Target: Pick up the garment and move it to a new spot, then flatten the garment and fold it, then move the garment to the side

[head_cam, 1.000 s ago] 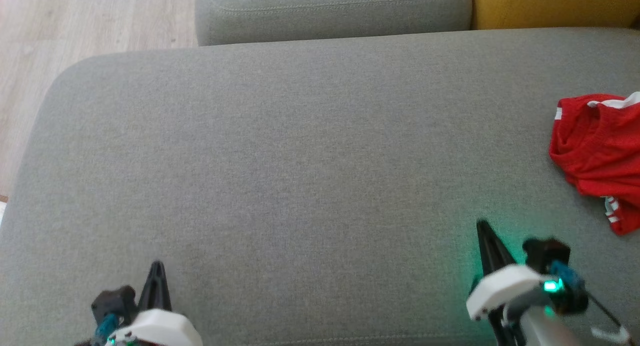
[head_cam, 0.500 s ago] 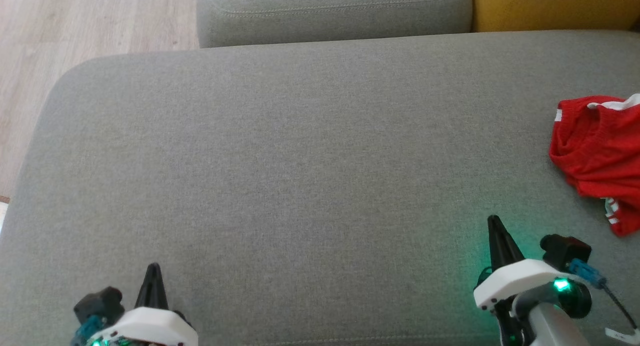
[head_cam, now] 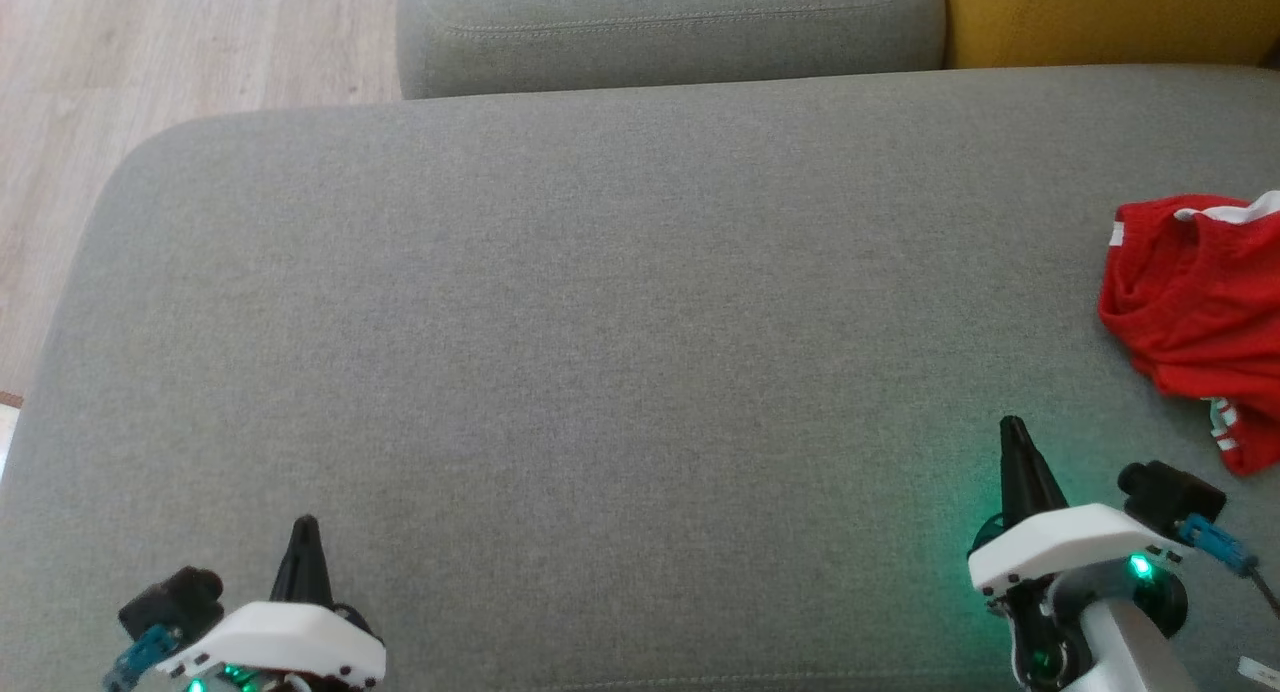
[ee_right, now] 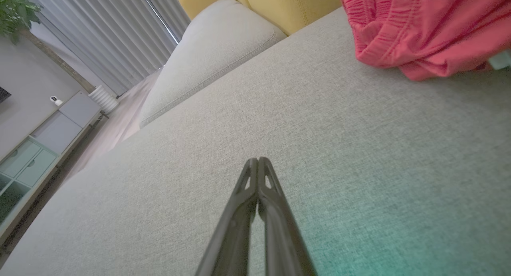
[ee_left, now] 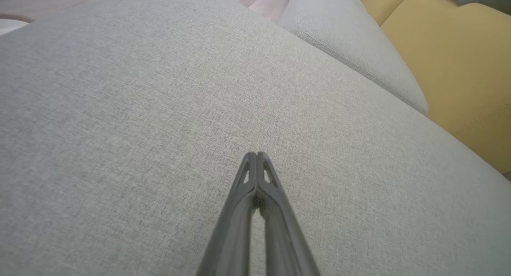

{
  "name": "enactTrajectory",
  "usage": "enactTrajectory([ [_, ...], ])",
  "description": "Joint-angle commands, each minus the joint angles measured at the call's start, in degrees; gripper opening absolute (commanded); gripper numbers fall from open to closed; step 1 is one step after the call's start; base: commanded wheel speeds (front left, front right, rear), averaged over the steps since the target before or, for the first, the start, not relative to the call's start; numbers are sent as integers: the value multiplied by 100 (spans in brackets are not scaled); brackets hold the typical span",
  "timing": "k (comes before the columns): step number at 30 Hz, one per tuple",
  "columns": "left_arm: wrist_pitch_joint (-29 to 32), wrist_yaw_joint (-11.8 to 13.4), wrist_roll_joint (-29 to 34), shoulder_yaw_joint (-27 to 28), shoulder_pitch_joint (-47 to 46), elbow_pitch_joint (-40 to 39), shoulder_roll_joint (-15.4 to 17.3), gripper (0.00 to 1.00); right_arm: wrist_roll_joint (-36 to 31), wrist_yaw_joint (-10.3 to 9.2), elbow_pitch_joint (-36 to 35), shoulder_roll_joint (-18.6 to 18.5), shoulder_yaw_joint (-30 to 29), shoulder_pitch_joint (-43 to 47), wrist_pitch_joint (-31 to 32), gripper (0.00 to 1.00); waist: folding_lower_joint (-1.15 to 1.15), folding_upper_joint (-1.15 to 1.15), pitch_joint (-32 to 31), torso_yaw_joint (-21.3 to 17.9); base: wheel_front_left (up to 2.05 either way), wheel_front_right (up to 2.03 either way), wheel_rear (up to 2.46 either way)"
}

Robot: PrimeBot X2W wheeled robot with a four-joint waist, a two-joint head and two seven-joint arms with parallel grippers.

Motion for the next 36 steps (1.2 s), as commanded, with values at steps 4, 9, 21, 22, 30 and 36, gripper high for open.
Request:
enactTrajectory([
  [4, 88, -64, -381, 141, -304, -225, 54, 0, 389, 7, -312, -13, -35, -155, 112, 0, 0, 0, -10, 5, 0, 0, 0],
  [9, 172, -110, -708, 175, -332, -260, 59, 0, 711, 8, -417, -12, -79, -124, 194, 0, 0, 0, -22, 9, 0, 0, 0],
  [21, 357, -211, -1431, 248, -395, -338, 71, 0, 1424, 10, -650, -10, -177, -56, 375, 0, 0, 0, -46, 20, 0, 0, 0],
  [22, 374, -221, -1497, 255, -401, -345, 72, 0, 1489, 10, -671, -9, -186, -50, 391, 0, 0, 0, -49, 21, 0, 0, 0],
  [30, 509, -294, -2022, 308, -446, -401, 81, 0, 2008, 12, -840, -7, -257, 0, 523, 0, 0, 0, -67, 29, 0, 0, 0],
  [36, 611, -350, -2417, 348, -480, -444, 88, 0, 2397, 13, -967, -6, -310, 37, 622, 0, 0, 0, -80, 35, 0, 0, 0],
])
